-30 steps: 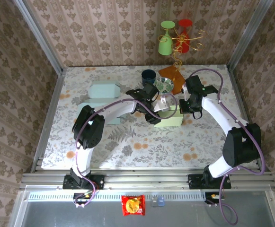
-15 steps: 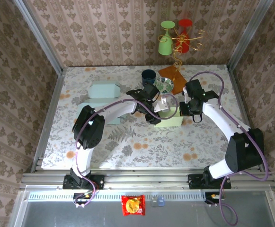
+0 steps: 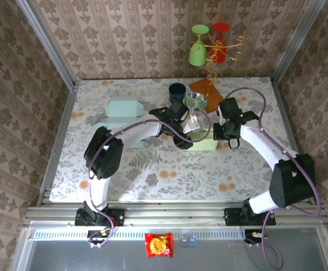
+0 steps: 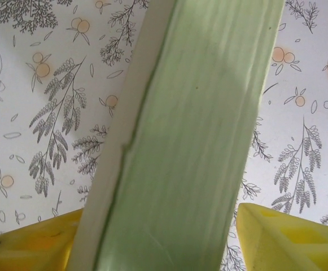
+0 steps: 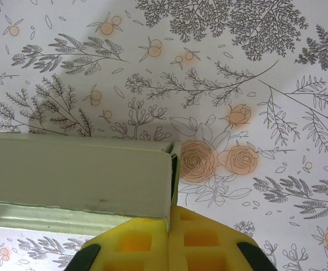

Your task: Fold the paper box

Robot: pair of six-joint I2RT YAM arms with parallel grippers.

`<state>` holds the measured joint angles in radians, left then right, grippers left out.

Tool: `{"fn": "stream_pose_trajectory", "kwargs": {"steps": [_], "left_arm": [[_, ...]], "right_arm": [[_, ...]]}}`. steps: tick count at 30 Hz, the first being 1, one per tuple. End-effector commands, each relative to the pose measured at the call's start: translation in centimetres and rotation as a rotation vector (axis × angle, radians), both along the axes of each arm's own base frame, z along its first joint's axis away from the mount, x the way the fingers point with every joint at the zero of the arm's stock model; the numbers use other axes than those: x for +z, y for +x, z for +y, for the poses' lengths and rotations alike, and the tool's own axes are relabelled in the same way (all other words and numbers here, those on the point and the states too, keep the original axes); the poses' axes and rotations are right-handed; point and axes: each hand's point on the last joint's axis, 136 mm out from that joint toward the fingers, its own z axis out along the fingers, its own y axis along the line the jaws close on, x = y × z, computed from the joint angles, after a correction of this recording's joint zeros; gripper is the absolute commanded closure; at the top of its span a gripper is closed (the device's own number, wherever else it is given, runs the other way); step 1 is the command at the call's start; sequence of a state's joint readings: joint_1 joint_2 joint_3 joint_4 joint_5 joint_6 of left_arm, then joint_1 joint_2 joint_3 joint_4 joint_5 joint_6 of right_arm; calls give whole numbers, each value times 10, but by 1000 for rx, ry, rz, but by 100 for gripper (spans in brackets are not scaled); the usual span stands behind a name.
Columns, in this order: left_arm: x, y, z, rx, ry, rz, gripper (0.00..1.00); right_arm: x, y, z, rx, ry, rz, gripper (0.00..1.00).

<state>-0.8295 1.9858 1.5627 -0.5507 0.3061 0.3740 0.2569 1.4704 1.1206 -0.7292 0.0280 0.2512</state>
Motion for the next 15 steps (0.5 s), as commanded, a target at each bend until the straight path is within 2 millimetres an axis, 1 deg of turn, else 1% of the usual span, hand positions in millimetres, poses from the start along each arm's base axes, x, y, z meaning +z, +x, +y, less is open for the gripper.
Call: {"fn": "stream_pose_trajectory", "kwargs": {"steps": [1, 4, 9, 11, 15], "left_arm": [[30, 4, 2, 63, -73, -34, 34], [34, 5, 7, 100, -88, -45, 31], [51, 17, 19, 219, -135, -55, 32], [62, 22, 28, 282, -175, -42, 36], [79, 34, 53, 439, -241, 49, 51]], "right_arm": [[-4, -12, -2, -23, -24, 36, 100], [-1, -13, 1, -27, -26, 30, 100], [-2, -12, 3, -29, -35, 31, 100], [-2, -13, 4, -31, -39, 31, 100], [-1, -13, 4, -33, -38, 30, 100]]}}
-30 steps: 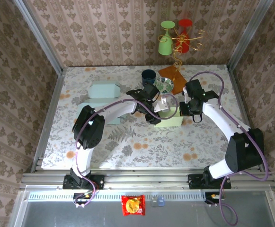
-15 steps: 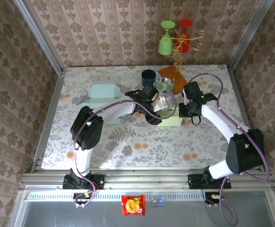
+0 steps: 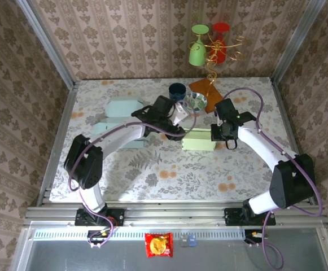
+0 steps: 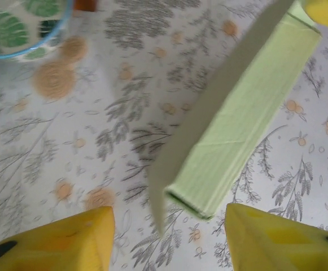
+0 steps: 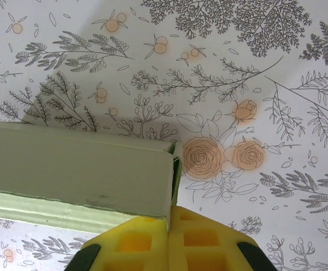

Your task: Fold the paper box

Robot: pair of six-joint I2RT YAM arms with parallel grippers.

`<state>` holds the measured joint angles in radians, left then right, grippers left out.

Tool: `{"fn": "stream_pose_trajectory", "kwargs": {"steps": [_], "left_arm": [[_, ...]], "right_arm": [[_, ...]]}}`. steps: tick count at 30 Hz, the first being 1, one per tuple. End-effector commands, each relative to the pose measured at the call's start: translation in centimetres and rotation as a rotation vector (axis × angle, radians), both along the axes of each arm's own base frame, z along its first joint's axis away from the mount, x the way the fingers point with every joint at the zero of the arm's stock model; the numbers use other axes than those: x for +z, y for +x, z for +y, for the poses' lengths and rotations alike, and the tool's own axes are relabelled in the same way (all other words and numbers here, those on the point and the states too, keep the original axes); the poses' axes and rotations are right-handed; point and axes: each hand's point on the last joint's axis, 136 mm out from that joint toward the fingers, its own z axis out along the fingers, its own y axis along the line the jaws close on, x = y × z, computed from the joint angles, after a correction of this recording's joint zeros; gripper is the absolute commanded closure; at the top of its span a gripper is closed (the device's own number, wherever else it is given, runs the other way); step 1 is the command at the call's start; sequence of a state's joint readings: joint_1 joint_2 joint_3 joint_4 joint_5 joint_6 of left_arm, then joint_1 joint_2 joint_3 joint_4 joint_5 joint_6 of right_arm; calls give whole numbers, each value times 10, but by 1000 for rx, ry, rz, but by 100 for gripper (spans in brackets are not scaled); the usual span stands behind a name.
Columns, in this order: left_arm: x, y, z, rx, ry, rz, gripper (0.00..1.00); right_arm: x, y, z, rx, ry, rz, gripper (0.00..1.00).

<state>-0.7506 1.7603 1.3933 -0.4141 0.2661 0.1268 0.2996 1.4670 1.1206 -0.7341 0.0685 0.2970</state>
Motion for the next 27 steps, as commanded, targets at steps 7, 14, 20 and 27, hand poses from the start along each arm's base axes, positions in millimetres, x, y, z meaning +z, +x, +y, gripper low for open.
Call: {"fn": "stream_pose_trajectory", "kwargs": {"steps": [7, 14, 20, 27], "left_arm": [[28, -2, 17, 61, -69, 184, 53], [18, -13, -2, -60, 54, 149, 48], [4, -10, -3, -72, 149, 128, 49], [-8, -14, -6, -86, 158, 154, 55]], "right_arm": [[0, -10, 0, -10, -11, 42, 100], [0, -11, 1, -6, -10, 44, 100], [1, -11, 2, -4, -6, 47, 100], [-1, -11, 2, -3, -3, 51, 100]]}}
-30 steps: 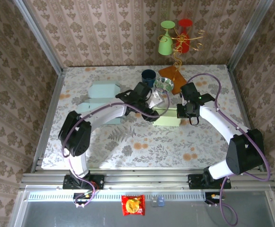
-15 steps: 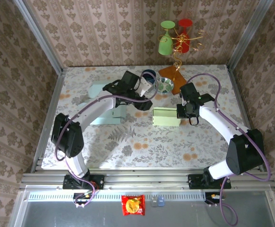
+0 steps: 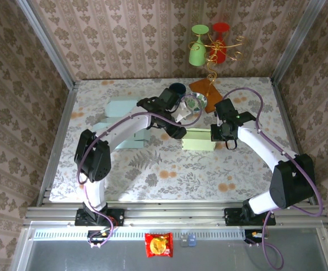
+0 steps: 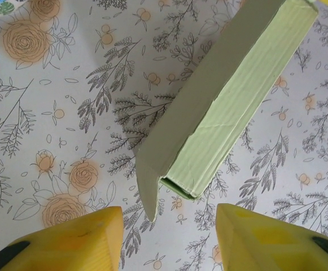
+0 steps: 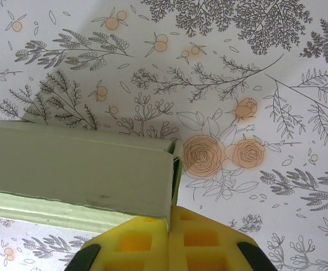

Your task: Fold the paper box

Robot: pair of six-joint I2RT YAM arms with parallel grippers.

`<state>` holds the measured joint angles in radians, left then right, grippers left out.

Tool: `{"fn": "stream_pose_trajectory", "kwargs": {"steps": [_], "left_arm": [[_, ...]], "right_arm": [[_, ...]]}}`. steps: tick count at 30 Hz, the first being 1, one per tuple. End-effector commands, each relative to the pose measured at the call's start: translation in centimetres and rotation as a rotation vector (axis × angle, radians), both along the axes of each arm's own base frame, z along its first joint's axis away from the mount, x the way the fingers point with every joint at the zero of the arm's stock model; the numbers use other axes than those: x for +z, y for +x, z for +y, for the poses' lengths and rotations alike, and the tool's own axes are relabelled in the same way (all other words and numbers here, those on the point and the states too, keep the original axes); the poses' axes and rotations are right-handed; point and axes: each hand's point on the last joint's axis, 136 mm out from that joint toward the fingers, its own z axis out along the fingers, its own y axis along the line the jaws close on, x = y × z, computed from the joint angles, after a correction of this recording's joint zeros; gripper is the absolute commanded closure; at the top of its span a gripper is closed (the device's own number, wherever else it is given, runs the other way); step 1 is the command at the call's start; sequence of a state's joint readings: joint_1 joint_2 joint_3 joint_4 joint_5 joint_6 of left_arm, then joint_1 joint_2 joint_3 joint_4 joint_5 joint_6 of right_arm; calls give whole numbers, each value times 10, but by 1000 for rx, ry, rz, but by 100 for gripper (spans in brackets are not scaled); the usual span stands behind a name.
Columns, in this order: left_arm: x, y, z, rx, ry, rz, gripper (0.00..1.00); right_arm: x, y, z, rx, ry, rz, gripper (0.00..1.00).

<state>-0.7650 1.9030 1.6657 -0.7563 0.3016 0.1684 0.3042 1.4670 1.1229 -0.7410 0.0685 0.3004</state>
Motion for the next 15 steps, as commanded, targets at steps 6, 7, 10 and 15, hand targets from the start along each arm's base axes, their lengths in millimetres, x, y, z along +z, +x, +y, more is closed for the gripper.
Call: {"fn": "stream_pose_trajectory", "kwargs": {"steps": [6, 7, 10, 15], "left_arm": [[-10, 7, 0, 5, 32, 2, 58], [-10, 10, -1, 11, 29, 0, 59], [-10, 14, -4, 13, 23, 1, 61], [-11, 15, -9, 15, 16, 16, 69]], "right_arm": [[-2, -10, 2, -2, 0, 49, 100], [-2, -11, 2, -1, 0, 50, 100], [-3, -12, 2, 2, -2, 52, 100], [-3, -11, 2, 0, 3, 52, 100]]}}
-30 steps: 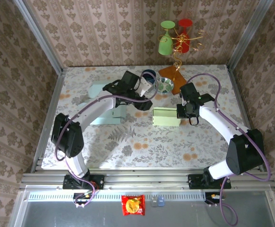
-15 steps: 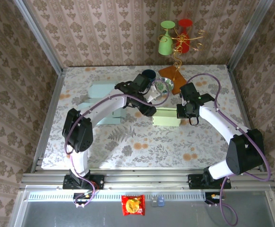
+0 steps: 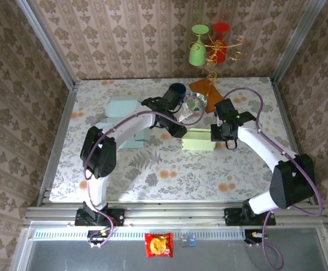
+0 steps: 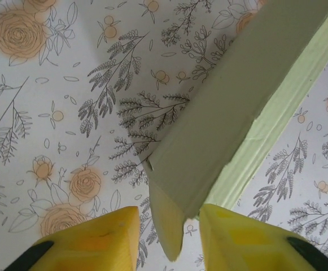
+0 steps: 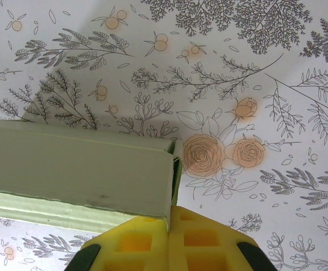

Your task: Fold the paper box

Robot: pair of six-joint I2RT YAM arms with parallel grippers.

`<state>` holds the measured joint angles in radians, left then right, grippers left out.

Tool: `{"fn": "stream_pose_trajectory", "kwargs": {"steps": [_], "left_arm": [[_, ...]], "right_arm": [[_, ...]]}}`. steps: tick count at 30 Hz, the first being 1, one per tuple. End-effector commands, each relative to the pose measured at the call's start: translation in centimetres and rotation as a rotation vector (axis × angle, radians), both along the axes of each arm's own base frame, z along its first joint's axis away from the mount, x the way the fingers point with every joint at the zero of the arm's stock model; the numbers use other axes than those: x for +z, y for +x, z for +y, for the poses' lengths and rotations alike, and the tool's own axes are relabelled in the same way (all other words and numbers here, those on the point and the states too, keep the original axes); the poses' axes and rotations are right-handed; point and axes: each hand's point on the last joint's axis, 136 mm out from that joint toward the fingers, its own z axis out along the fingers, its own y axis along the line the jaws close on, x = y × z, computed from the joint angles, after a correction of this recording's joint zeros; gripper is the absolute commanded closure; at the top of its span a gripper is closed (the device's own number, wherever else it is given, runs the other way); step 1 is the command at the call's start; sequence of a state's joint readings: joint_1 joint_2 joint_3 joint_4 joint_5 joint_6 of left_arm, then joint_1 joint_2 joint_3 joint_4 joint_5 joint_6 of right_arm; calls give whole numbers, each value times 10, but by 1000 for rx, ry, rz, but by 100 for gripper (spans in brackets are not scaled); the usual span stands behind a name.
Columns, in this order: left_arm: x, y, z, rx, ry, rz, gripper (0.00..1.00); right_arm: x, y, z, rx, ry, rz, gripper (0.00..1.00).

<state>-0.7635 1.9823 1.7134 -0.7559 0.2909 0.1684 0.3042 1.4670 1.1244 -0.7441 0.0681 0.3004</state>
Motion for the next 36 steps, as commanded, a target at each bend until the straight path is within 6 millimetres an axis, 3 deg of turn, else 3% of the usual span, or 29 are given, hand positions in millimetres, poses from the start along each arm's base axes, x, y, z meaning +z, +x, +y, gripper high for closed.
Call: {"fn": "stream_pose_trajectory", "kwargs": {"steps": [1, 10, 27, 36], "left_arm": [[9, 4, -2, 9, -15, 1, 70], [12, -1, 0, 17, -11, 7, 75], [10, -11, -2, 33, -10, 42, 94], [5, -26, -7, 171, -21, 148, 100]], "right_arm": [[-3, -11, 2, -2, 3, 49, 100], [-3, -10, 2, -6, 5, 50, 100], [-4, -9, 4, -16, 10, 48, 100], [-2, -9, 7, -48, 11, 30, 100]]}}
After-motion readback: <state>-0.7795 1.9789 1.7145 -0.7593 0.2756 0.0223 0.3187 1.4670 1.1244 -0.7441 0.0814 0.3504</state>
